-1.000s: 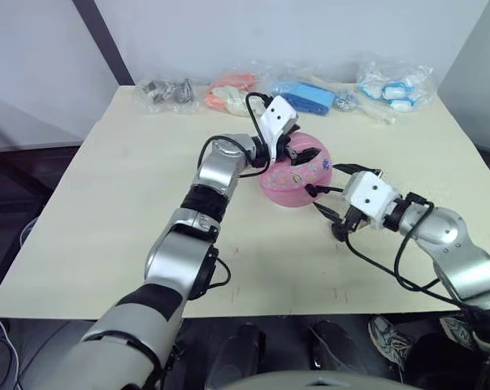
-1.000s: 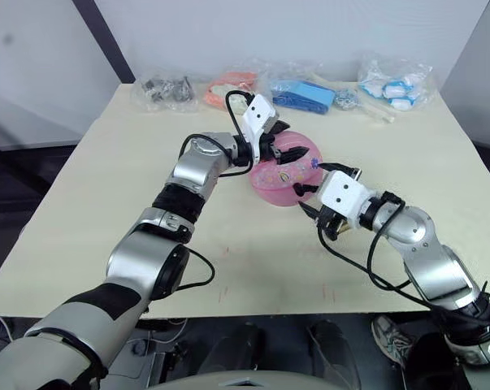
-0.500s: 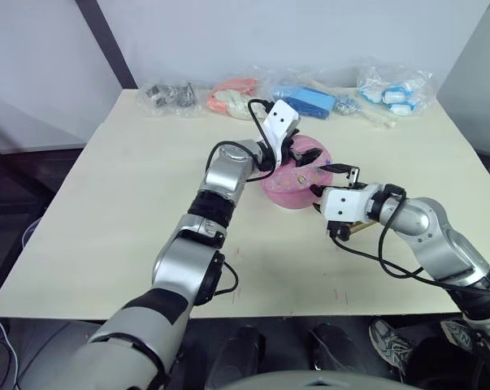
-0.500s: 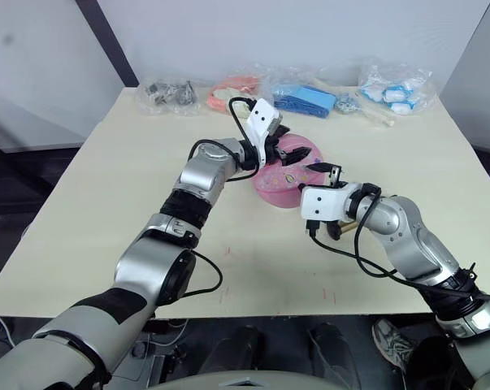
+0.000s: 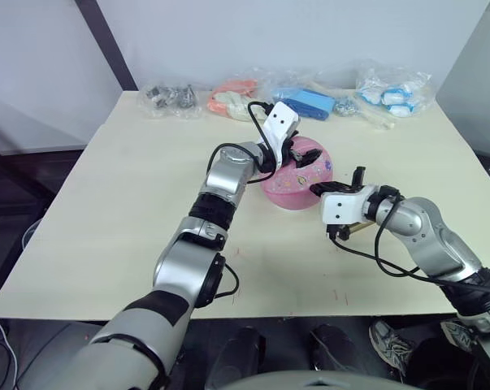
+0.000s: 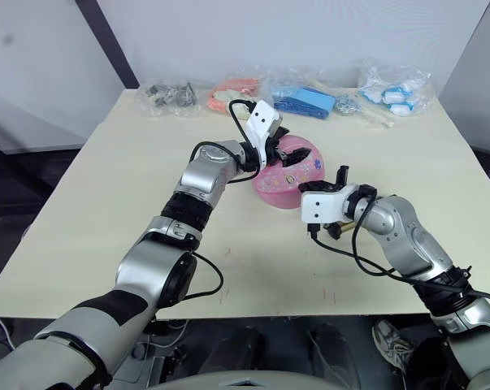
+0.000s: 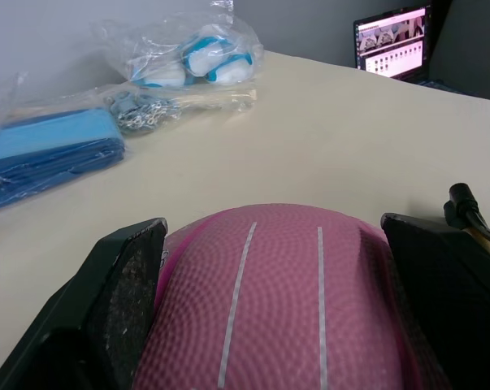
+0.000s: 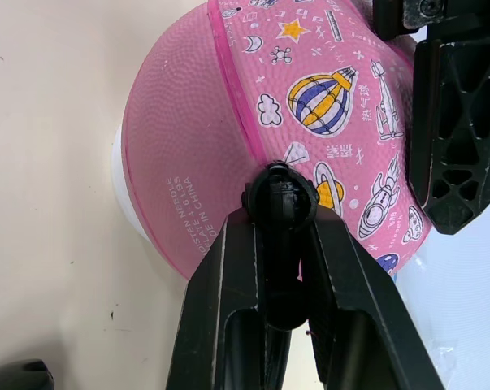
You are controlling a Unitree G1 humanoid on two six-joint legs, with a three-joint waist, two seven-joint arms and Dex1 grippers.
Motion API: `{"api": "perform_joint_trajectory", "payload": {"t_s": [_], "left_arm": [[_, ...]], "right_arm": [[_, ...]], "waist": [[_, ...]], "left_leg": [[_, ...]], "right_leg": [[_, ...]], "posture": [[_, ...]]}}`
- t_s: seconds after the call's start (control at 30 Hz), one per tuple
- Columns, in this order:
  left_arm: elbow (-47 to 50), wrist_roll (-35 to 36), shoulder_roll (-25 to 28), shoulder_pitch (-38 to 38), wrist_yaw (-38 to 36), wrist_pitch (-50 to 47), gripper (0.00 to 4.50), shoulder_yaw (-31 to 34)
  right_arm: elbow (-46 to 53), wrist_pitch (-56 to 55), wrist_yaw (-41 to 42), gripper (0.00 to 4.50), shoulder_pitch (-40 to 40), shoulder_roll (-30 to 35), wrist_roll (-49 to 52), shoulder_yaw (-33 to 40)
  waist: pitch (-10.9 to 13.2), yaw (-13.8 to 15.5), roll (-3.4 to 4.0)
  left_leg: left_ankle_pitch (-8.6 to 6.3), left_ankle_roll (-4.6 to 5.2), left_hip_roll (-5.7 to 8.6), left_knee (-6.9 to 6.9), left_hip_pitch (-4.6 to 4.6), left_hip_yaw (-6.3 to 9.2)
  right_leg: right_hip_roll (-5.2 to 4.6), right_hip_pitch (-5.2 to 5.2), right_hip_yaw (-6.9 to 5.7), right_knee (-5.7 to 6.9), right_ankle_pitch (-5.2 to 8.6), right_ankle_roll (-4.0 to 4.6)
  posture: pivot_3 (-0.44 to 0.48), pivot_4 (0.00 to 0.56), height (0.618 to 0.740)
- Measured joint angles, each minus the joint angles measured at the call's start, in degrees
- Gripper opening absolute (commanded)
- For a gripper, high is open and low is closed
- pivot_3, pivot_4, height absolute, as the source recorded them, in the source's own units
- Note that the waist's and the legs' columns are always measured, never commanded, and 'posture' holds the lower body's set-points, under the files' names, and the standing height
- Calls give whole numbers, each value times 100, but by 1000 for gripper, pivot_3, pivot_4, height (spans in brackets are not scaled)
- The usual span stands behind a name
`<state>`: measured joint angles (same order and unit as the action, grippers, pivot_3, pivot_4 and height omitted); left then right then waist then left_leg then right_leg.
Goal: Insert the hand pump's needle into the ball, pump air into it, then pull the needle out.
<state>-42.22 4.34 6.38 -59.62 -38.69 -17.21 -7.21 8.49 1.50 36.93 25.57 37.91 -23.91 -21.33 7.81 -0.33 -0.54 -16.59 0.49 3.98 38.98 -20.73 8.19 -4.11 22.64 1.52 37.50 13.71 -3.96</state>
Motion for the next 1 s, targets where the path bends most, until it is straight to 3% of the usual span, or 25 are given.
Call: {"api": "perform_joint_trajectory", "payload": {"t_s": [0.27, 0.63, 1.0], "left_arm": [[-64, -177, -168, 73, 299, 197, 4500, -24], [-93, -269, -406, 316, 792, 613, 4500, -183], [-203, -270, -484, 343, 1030, 799, 4500, -313]], "right_arm": [[131, 54, -109, 76, -460, -157, 204, 433], [653, 1345, -378, 76, -1463, -1385, 1525, 1348], [746, 1381, -685, 76, -1855, -1709, 2032, 1595]], "waist": [[-12, 111, 0], [-104, 186, 21], [-109, 256, 29]], "left_leg": [[-1, 2, 2, 0, 0, 3], [-11, 17, 6, -26, 18, 21], [-29, 48, 47, -70, 86, 25]], "right_leg": [[-2, -9, -1, -14, 0, -1], [-6, -45, -21, -62, 2, -4], [-40, -104, -23, -76, 27, -37]], "posture": [[0, 150, 740], [0, 150, 740], [0, 150, 740]]}}
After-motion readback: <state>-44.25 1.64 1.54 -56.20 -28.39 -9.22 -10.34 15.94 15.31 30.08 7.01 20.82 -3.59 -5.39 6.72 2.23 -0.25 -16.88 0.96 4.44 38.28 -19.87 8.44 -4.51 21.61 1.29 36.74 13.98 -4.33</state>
